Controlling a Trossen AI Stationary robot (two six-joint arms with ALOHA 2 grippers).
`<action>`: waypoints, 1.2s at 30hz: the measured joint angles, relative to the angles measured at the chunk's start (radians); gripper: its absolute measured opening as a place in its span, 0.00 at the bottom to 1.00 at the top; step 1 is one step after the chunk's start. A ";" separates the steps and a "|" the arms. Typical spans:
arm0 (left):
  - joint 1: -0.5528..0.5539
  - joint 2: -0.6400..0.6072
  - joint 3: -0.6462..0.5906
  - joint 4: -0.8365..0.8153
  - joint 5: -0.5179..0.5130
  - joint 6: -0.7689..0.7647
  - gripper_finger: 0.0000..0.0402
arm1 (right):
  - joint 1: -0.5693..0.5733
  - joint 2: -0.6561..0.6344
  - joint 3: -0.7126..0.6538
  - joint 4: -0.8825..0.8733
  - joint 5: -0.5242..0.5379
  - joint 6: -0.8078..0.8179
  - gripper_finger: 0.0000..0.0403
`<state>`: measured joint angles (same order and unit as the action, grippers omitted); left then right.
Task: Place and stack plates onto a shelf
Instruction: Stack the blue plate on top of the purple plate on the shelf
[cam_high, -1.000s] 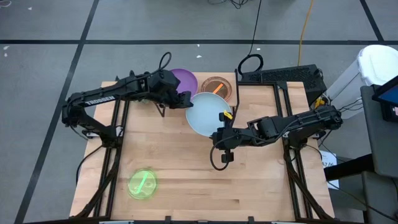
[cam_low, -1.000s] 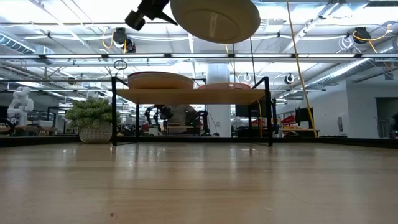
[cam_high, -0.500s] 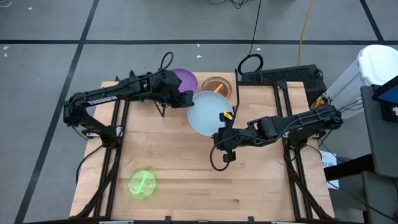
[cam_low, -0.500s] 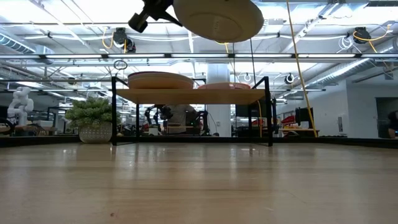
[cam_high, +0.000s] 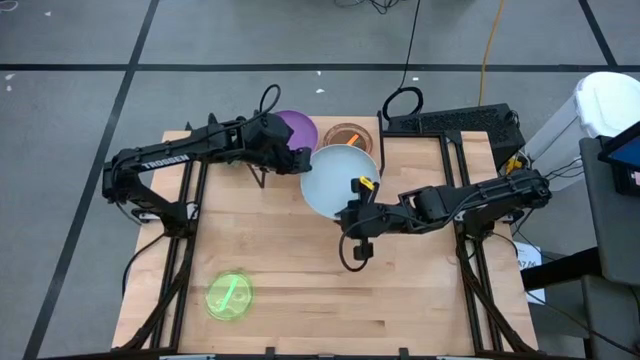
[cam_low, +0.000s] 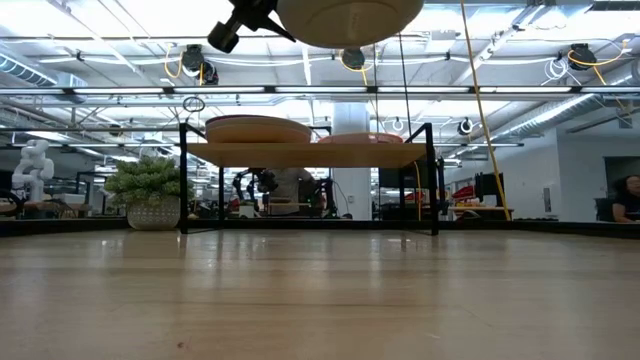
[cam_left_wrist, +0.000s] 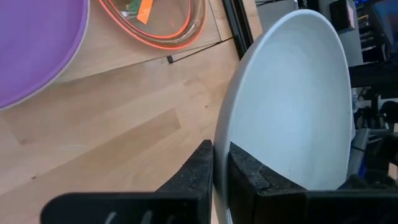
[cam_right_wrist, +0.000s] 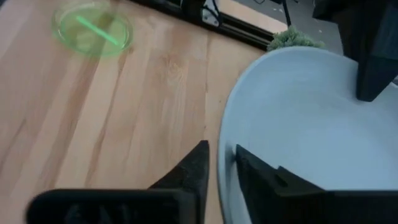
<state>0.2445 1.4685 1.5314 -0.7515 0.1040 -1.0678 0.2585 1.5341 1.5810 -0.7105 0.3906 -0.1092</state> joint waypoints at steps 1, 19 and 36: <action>0.000 0.000 0.000 0.002 0.000 -0.001 0.07 | 0.000 0.000 0.000 0.008 -0.001 0.011 0.19; 0.003 -0.003 0.000 0.070 0.029 0.004 0.06 | -0.002 -0.009 -0.001 0.289 -0.055 0.303 0.51; 0.028 -0.006 0.002 0.082 0.027 0.031 0.06 | 0.001 -0.019 -0.002 0.694 0.026 0.284 0.56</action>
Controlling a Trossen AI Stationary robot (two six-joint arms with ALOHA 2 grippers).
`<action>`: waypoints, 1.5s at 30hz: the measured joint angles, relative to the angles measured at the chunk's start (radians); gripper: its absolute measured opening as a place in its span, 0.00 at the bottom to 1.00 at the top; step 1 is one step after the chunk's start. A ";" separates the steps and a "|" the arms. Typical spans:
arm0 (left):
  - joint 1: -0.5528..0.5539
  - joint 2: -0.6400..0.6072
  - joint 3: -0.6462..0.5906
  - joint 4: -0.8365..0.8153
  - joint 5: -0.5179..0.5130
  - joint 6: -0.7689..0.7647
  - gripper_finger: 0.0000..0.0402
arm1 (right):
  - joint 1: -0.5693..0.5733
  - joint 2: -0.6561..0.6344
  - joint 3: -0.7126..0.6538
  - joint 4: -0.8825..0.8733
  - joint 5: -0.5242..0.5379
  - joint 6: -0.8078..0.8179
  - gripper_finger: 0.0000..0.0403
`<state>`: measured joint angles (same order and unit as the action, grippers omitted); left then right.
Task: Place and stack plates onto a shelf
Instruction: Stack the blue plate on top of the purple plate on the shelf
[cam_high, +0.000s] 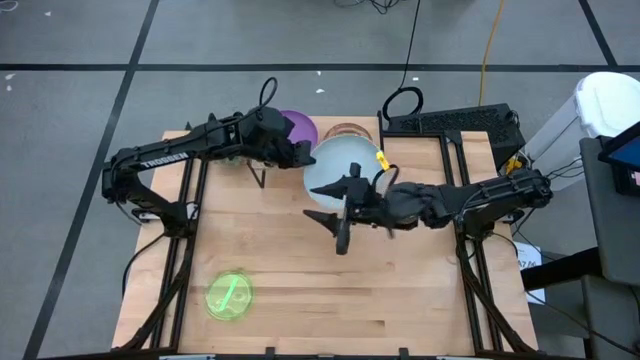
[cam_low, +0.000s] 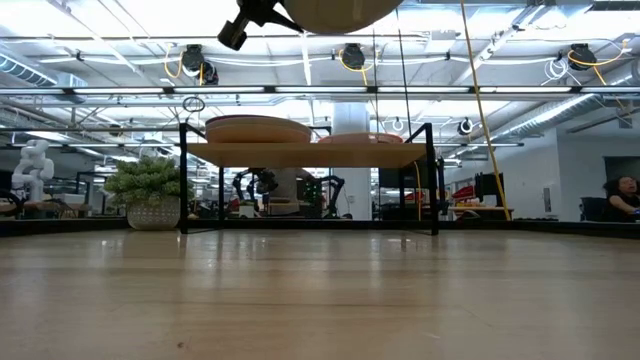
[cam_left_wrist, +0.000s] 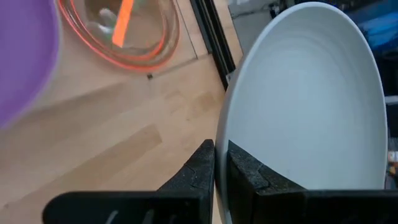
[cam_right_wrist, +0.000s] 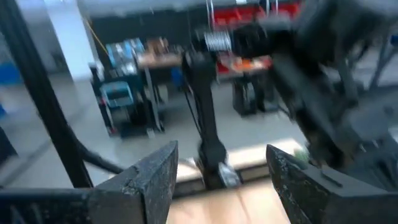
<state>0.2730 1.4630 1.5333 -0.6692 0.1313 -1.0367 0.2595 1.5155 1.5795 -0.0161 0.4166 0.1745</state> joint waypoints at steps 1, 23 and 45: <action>0.010 -0.005 0.000 0.003 -0.001 0.004 0.06 | 0.006 -0.005 0.000 0.028 0.001 -0.006 0.56; 0.322 -0.111 0.000 -0.038 -0.016 0.088 0.06 | 0.068 -0.314 0.000 -0.425 0.241 -0.200 0.49; 0.395 -0.154 -0.013 -0.427 -0.266 0.090 0.06 | -0.078 -0.567 -0.157 -0.519 0.369 -0.404 0.49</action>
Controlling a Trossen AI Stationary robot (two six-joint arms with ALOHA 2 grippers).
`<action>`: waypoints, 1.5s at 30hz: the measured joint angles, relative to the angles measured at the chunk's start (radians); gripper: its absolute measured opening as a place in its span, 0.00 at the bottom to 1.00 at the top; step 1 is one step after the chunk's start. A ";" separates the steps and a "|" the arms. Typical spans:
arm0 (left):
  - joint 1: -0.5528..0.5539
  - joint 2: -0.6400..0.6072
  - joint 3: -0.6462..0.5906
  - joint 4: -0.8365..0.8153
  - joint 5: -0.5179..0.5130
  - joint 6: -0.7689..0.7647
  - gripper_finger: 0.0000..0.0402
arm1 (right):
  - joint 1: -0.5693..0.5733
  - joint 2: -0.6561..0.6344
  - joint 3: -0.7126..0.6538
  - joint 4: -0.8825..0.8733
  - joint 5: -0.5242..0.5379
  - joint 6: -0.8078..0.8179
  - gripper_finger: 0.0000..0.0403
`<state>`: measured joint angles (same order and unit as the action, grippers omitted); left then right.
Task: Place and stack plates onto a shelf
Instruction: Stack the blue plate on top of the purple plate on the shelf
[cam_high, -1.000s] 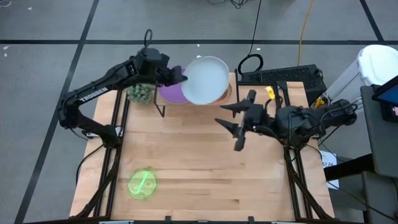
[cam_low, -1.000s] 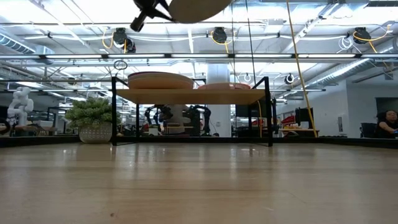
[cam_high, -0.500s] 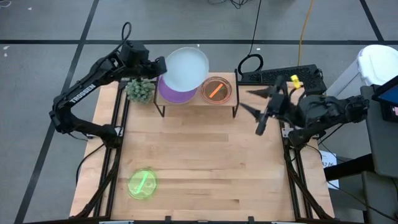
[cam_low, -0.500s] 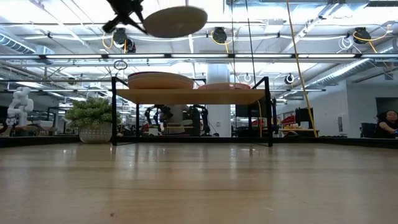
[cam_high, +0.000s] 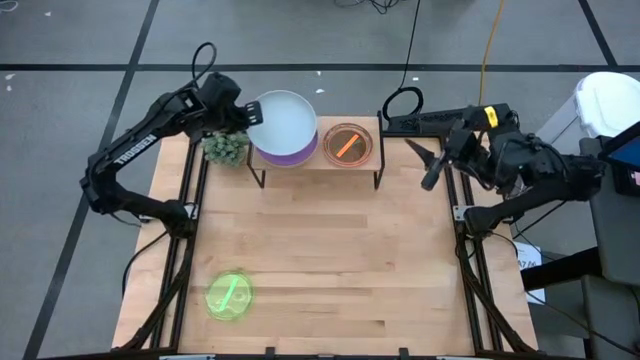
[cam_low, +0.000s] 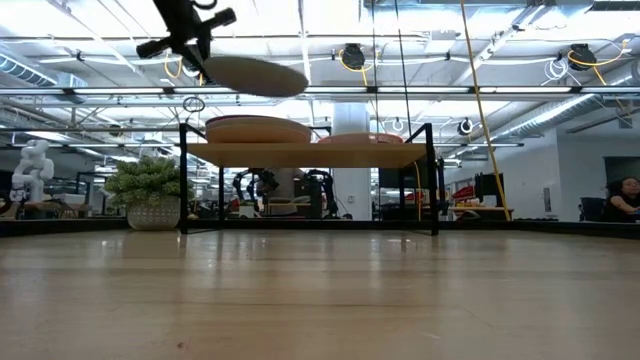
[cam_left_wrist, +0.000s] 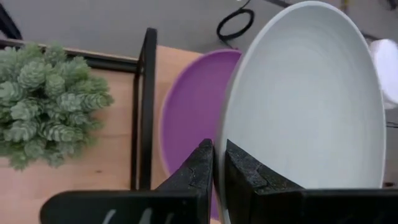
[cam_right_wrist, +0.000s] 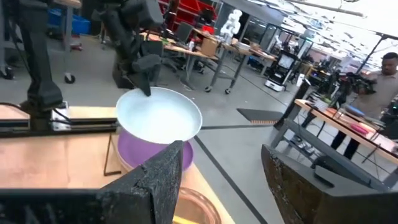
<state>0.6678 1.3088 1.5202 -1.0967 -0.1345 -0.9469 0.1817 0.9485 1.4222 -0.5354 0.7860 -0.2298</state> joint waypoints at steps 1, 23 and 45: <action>0.003 0.006 -0.008 0.001 0.000 0.004 0.06 | -0.008 -0.011 -0.014 0.000 0.000 0.000 0.49; 0.108 0.012 -0.307 0.352 0.185 0.114 0.06 | -0.033 -0.062 -0.116 0.070 -0.001 0.027 0.49; 0.134 -0.042 -0.337 0.258 0.185 0.124 0.06 | -0.033 0.020 -0.116 0.112 0.003 0.091 0.49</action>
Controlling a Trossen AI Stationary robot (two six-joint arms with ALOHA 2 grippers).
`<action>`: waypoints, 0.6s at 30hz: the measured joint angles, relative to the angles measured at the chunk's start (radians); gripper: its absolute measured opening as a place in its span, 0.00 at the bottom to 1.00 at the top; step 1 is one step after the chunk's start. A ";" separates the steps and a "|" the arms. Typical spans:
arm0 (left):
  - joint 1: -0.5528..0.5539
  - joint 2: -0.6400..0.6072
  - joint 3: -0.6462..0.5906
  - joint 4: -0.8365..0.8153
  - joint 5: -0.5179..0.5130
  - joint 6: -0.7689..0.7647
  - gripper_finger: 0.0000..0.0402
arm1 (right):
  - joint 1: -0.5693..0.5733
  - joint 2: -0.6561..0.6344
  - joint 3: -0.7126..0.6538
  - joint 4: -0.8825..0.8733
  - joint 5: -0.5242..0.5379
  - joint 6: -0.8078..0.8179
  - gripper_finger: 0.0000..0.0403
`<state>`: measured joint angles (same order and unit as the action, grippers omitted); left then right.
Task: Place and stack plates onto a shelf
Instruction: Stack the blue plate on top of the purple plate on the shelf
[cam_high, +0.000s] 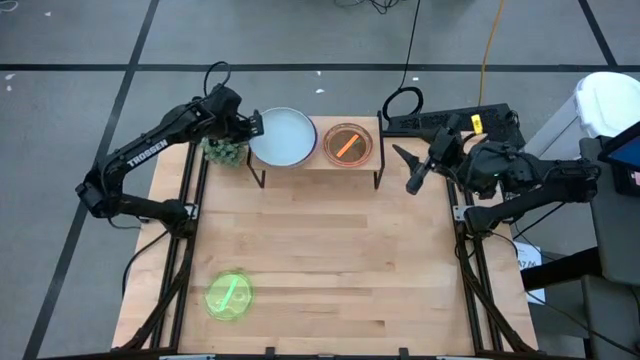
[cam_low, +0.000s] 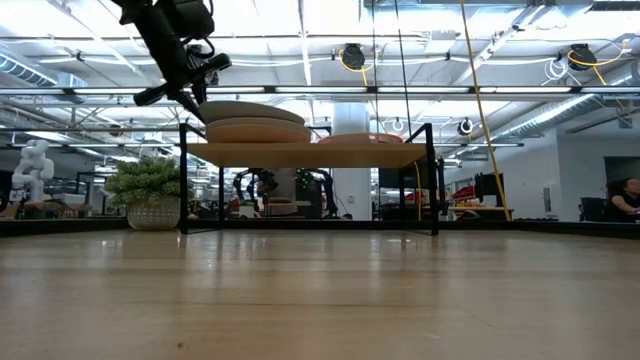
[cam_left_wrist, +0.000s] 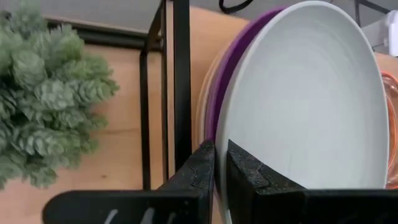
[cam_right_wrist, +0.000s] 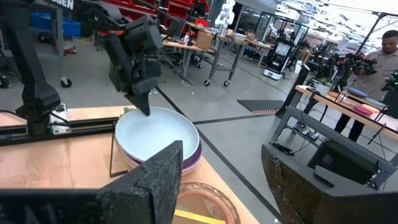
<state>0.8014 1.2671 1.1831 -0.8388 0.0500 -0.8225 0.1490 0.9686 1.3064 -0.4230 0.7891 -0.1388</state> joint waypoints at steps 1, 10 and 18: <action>0.002 0.000 0.000 0.001 -0.001 0.006 0.06 | 0.000 0.007 0.000 0.003 0.000 0.000 0.49; 0.002 0.004 0.000 0.034 -0.002 0.009 0.06 | 0.000 0.048 0.000 0.089 0.000 -0.002 0.49; 0.002 0.029 0.000 0.034 -0.003 0.001 0.07 | -0.005 0.049 0.000 0.109 -0.002 -0.004 0.49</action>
<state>0.8036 1.2961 1.1835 -0.8047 0.0471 -0.8219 0.1444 1.0180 1.3064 -0.3140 0.7868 -0.1425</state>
